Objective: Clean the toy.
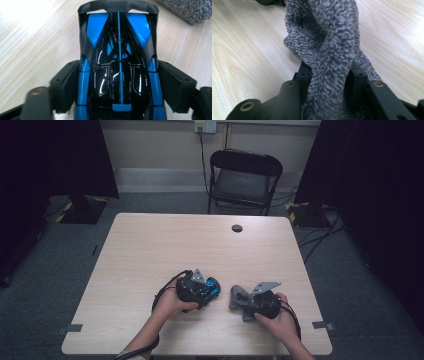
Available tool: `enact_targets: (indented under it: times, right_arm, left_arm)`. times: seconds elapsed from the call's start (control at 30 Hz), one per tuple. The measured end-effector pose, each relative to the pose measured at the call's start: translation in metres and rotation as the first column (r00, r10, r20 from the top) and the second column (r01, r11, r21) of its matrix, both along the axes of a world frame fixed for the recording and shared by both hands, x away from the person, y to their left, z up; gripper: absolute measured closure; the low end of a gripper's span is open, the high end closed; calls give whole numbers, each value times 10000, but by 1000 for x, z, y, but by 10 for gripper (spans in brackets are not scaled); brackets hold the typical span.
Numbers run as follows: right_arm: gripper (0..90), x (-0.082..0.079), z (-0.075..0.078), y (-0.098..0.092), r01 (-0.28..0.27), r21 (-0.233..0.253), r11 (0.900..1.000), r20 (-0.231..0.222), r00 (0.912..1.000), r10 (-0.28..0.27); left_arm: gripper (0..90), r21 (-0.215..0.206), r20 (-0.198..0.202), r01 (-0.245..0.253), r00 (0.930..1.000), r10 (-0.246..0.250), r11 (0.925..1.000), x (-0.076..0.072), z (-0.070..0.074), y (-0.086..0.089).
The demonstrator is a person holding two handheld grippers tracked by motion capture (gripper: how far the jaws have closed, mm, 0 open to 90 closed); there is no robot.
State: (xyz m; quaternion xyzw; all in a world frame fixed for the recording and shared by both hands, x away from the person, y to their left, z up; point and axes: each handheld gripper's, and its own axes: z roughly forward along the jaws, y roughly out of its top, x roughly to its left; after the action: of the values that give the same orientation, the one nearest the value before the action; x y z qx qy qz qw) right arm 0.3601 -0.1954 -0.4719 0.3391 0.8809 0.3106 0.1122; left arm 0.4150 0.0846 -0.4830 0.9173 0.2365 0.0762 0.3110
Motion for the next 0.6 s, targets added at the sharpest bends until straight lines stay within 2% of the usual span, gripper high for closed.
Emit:
enact_targets:
  times: [0.23, 0.5, 0.6]
  right_arm:
    - [635, 0, -1, 0, 35, 2, 10000, 41, 10000, -35]
    - [651, 0, -1, -2, 75, 146, 9999, 21, 10000, -75]
    - [646, 0, -1, -2, 72, 180, 9998, 32, 10000, -73]
  left_arm:
    - [258, 265, -249, -14, 9997, 20, 9996, 2, 3, -2]
    - [270, -344, -305, -522, 9982, 512, 9980, 0, 6, 2]
    - [272, -395, -343, -487, 9983, 473, 9980, 1, 9, 5]
